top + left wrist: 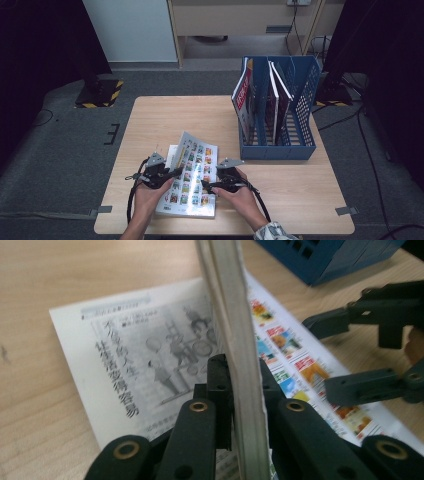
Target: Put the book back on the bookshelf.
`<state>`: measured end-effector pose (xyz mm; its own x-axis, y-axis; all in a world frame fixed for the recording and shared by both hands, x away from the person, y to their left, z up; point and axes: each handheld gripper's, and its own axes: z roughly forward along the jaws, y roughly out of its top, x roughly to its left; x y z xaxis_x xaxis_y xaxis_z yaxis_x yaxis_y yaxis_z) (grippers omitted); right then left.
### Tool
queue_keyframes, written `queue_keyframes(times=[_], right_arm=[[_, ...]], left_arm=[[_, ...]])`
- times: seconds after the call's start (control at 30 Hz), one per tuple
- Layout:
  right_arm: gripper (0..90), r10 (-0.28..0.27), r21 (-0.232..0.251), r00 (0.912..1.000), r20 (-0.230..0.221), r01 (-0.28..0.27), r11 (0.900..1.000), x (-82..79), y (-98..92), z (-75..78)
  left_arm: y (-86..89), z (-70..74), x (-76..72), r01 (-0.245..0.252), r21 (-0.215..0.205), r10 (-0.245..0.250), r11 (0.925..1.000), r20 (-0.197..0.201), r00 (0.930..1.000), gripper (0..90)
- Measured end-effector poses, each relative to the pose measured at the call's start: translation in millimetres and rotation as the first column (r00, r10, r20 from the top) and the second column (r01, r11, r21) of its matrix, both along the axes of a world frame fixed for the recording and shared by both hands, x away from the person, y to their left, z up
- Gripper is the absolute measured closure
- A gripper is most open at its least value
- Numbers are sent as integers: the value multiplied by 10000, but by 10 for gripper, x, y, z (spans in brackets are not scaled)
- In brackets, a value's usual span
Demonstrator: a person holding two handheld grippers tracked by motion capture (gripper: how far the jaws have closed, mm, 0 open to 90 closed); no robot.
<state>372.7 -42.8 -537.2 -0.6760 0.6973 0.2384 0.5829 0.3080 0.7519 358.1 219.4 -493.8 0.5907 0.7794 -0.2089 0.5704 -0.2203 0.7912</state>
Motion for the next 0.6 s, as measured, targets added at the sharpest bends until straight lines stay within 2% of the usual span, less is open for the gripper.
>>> queue_keyframes(times=[0.07,0.1,0.2,0.33,0.43,0.6], right_arm=[[176,43,23,10000,-18,-43,10000,2,-6,0],[173,83,66,10000,31,-83,9999,7,-9,-2],[154,145,153,9999,-70,-144,9998,12,-13,-3],[126,195,593,9991,-383,-173,9981,27,-28,-3],[115,289,842,9988,-393,-255,9961,47,-49,-10],[111,373,1238,9978,-546,-303,9918,53,-52,-10]], left_arm=[[-23,52,-26,109,5,-109,9999,301,9995,841],[-43,79,-40,185,137,-192,9997,490,9986,843],[-60,129,-67,251,202,-265,9995,704,9972,846],[-46,189,-93,289,-4,-287,9996,848,9960,847],[-38,230,-113,325,-106,-314,9994,937,9951,847],[7,274,-134,271,-560,-218,9981,928,9954,848]])
